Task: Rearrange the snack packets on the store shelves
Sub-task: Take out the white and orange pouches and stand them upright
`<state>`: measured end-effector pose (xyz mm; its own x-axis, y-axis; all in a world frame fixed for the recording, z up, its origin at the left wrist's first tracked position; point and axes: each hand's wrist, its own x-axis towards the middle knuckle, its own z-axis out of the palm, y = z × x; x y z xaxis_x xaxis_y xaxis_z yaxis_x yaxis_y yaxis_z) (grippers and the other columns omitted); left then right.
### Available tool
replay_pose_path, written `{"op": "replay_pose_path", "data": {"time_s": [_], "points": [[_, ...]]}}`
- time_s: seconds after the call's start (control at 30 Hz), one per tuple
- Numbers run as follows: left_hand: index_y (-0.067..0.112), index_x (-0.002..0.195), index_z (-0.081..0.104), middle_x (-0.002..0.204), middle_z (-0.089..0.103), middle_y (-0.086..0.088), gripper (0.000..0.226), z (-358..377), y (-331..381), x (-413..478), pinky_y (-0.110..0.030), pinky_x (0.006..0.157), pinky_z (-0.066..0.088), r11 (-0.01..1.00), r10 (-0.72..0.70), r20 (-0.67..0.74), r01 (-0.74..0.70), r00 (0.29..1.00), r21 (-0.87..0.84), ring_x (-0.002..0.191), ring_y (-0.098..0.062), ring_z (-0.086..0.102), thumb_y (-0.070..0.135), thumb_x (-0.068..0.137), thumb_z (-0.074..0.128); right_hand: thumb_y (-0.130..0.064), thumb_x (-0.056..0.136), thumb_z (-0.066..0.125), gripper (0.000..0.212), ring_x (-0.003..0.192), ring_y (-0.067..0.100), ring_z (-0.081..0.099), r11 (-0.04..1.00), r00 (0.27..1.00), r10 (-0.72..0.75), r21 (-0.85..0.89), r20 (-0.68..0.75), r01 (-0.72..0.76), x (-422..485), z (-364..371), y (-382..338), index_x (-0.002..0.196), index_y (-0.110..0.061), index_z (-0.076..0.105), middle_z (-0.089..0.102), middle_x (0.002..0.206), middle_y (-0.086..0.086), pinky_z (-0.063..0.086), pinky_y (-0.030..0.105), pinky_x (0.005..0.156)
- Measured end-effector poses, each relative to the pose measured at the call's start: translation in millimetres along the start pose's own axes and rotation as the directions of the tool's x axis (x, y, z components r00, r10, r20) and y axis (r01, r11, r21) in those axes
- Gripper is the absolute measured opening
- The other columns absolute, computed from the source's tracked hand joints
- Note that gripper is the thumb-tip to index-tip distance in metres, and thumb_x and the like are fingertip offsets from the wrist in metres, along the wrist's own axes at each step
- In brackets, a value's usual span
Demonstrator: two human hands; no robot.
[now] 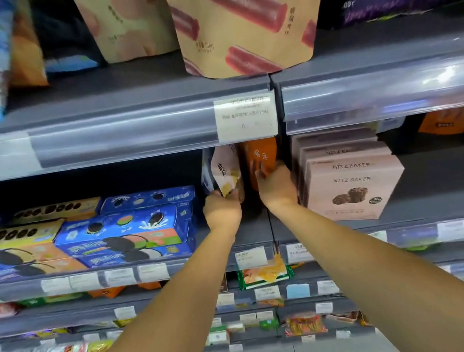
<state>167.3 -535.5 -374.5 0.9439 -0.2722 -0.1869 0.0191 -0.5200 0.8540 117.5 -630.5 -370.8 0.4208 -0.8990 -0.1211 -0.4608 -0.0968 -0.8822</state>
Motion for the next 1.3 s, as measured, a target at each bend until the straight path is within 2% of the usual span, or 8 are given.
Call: {"op": "replay_pose_path", "data": {"time_s": [0.13, 0.3, 0.43, 0.6, 0.7, 0.8, 0.97, 1.3], "points": [[-0.002, 0.097, 0.067, 0.097, 0.070, -0.022, 0.036, 5.9, 1.0, 5.1, -0.030, 0.068, 0.041, 0.999, 0.040, -0.103, -0.041, 0.994, -0.003, 0.094, -0.037, 0.065, 0.033, 0.092, 0.060, -0.041, 0.095, 0.048, 0.033, 0.103, 0.036, 0.062, 0.999, 0.997, -0.038, 0.002, -0.062, 0.038, 6.7, 7.9, 5.5, 0.111, -0.014, 0.056, 0.066, 0.111, 0.014, 0.051, 0.043, 0.087], [-0.004, 0.082, 0.065, 0.086, 0.069, -0.026, 0.039, 6.9, 1.6, 2.8, -0.030, 0.066, 0.040, 0.995, 0.027, -0.173, -0.043, 0.984, -0.087, 0.085, -0.041, 0.064, 0.034, 0.092, 0.060, -0.030, 0.101, 0.040, 0.038, 0.084, 0.034, 0.068, 0.962, 0.970, -0.216, -0.193, -0.109, 0.192, 7.3, 4.8, 0.6, 0.094, -0.004, 0.066, 0.070, 0.092, 0.019, 0.047, 0.031, 0.065], [-0.008, 0.075, 0.063, 0.080, 0.066, -0.030, 0.037, -3.3, 2.3, -15.0, -0.028, 0.061, 0.037, 0.978, 0.006, -0.224, -0.052, 0.975, -0.203, 0.073, -0.043, 0.059, 0.025, 0.092, 0.061, -0.029, 0.102, 0.038, 0.041, 0.076, 0.036, 0.068, 0.938, 0.960, -0.267, -0.250, -0.085, 0.239, -11.6, -5.9, -2.4, 0.086, -0.002, 0.066, 0.070, 0.083, 0.021, 0.051, 0.036, 0.061], [0.001, 0.063, 0.054, 0.066, 0.056, -0.008, 0.037, -31.7, -5.7, -50.4, -0.029, 0.059, 0.033, 0.990, 0.045, -0.249, -0.077, 0.967, -0.119, 0.067, -0.025, 0.050, 0.021, 0.094, 0.056, -0.021, 0.097, 0.047, 0.034, 0.069, 0.042, 0.064, 0.887, 0.898, -0.423, -0.258, -0.123, 0.383, -54.2, -23.0, 5.8, 0.075, -0.002, 0.064, 0.067, 0.073, 0.023, 0.036, 0.033, 0.055], [0.012, 0.052, 0.036, 0.054, 0.040, -0.002, 0.047, -51.2, -12.3, -79.5, -0.029, 0.050, 0.028, 0.993, 0.076, -0.272, -0.097, 0.959, -0.065, 0.055, -0.020, 0.041, 0.017, 0.097, 0.050, -0.018, 0.097, 0.046, 0.032, 0.071, 0.040, 0.064, 0.859, 0.896, -0.440, -0.323, -0.069, 0.397, -83.2, -37.6, 4.8, 0.075, -0.001, 0.064, 0.068, 0.074, 0.021, 0.045, 0.035, 0.057], [0.007, 0.059, 0.038, 0.059, 0.041, -0.004, 0.042, -71.6, -23.7, -111.7, -0.033, 0.056, 0.028, 0.991, 0.083, -0.283, -0.109, 0.956, -0.077, 0.061, -0.023, 0.042, 0.019, 0.098, 0.046, -0.012, 0.097, 0.045, 0.031, 0.074, 0.038, 0.065, 0.825, 0.887, -0.460, -0.386, -0.036, 0.413, -112.8, -53.7, 9.2, 0.074, 0.000, 0.062, 0.067, 0.074, 0.019, 0.051, 0.038, 0.060], [0.003, 0.064, 0.042, 0.059, 0.042, -0.010, 0.033, -105.5, -46.0, -175.8, -0.034, 0.057, 0.028, 0.990, 0.076, -0.289, -0.105, 0.954, -0.089, 0.056, -0.025, 0.039, 0.017, 0.093, 0.048, -0.031, 0.100, 0.043, 0.044, 0.067, 0.027, 0.053, 0.897, 0.919, -0.394, -0.218, -0.004, 0.384, -168.7, -95.6, 24.0, 0.058, -0.019, 0.037, 0.046, 0.060, -0.002, 0.041, 0.037, 0.062], [0.008, 0.058, 0.047, 0.063, 0.049, -0.013, 0.030, -153.9, -73.3, -280.1, -0.036, 0.056, 0.033, 0.939, -0.021, -0.287, -0.080, 0.958, -0.336, 0.060, -0.021, 0.042, 0.017, 0.086, 0.056, -0.026, 0.098, 0.052, 0.035, 0.069, 0.022, 0.061, 0.965, 0.964, -0.261, 0.048, 0.044, 0.259, -251.1, -224.6, 61.7, 0.076, -0.001, 0.064, 0.067, 0.075, 0.008, 0.047, 0.034, 0.063]]}}
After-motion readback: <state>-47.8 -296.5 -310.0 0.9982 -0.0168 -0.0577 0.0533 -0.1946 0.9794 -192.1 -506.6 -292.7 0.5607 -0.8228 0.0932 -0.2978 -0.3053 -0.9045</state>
